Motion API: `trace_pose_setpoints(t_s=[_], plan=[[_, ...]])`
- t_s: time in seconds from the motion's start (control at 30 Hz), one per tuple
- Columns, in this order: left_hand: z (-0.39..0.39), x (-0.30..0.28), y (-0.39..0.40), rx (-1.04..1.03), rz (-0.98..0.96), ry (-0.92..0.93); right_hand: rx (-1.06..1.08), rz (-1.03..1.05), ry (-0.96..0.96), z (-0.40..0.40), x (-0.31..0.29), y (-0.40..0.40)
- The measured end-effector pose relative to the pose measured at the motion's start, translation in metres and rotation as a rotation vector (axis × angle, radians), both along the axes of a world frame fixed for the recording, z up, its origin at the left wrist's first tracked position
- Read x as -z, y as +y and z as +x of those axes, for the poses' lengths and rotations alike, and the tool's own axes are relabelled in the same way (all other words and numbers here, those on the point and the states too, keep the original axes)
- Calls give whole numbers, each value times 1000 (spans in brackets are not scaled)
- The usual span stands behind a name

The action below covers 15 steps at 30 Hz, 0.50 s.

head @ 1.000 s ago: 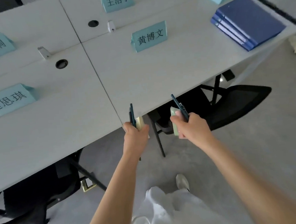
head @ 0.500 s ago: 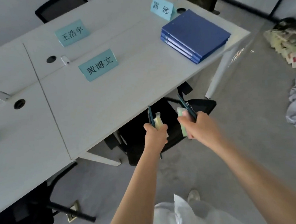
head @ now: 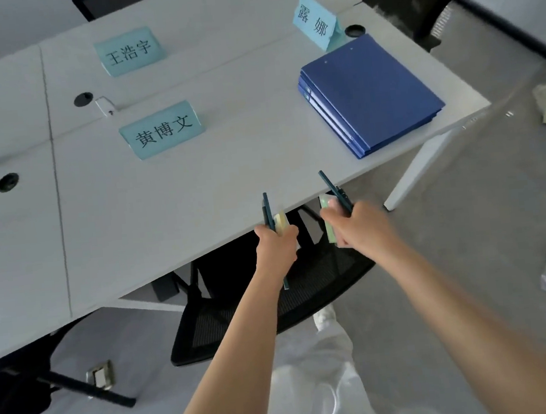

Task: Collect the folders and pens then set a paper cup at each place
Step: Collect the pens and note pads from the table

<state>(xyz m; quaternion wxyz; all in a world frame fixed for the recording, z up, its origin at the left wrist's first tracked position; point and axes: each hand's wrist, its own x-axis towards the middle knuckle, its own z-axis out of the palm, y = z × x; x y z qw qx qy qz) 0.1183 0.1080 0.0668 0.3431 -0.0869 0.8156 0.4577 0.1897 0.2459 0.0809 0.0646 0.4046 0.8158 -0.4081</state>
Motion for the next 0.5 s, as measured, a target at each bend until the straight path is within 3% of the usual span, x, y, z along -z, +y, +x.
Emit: trace_pose_setpoints(t_s=[0.5], plan=[[-148,52,154,-174,-118,-56,-118,-97,-178,-171,47,155]])
